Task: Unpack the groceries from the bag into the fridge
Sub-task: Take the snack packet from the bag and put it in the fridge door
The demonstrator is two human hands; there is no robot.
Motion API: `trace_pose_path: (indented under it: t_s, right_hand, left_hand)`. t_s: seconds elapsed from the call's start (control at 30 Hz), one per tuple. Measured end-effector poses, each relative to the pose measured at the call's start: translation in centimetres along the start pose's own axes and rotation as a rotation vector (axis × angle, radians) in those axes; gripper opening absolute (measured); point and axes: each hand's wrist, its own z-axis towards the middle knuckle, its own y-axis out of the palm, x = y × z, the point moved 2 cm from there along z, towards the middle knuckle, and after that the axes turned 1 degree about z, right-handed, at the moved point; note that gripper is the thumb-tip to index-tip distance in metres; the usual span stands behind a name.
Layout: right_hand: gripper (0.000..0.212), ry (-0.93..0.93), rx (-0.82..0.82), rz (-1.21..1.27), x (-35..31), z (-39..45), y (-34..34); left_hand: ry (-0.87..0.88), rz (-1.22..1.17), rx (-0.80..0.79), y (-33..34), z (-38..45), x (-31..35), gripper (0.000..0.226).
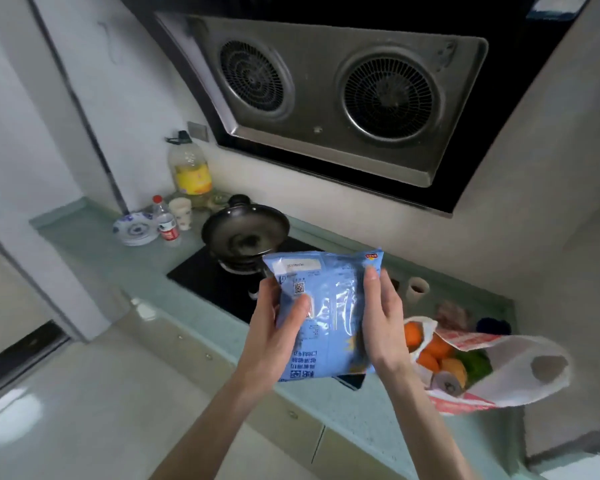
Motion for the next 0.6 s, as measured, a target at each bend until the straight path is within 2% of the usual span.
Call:
trace_pose_path:
  t_s: [0.1,0.23,0.33,0.5,0.6]
  right_hand:
    - [0.028,0.015,-0.208,0.02,-0.7,-0.1,3.4]
    - [0.027,0.025,-0.453,0.12,-1.3,-0.8,7.4]
    - [0.032,0.052,-0.549,0.209,-1.4,-1.5,10.6]
    - [0.053,0.068,-0.708,0.277,-2.0,-4.2,16.1]
    - [0.051,0.082,-0.801,0.344,-2.9,-6.8,19.3]
  left_hand:
    - [-0.006,-0.002,0.175,-3.6,-0.7,1.3,0.045]
    - [0.007,0.066,0.336,-7.3,-2.6,3.1,0.031]
    - [0.009,0.082,0.441,-9.2,-4.7,4.6,0.027]
    - [-0.025,0.151,0.645,-12.8,-9.4,6.6,0.039]
    - [-0.023,0.226,0.758,-15.4,-12.5,7.8,0.036]
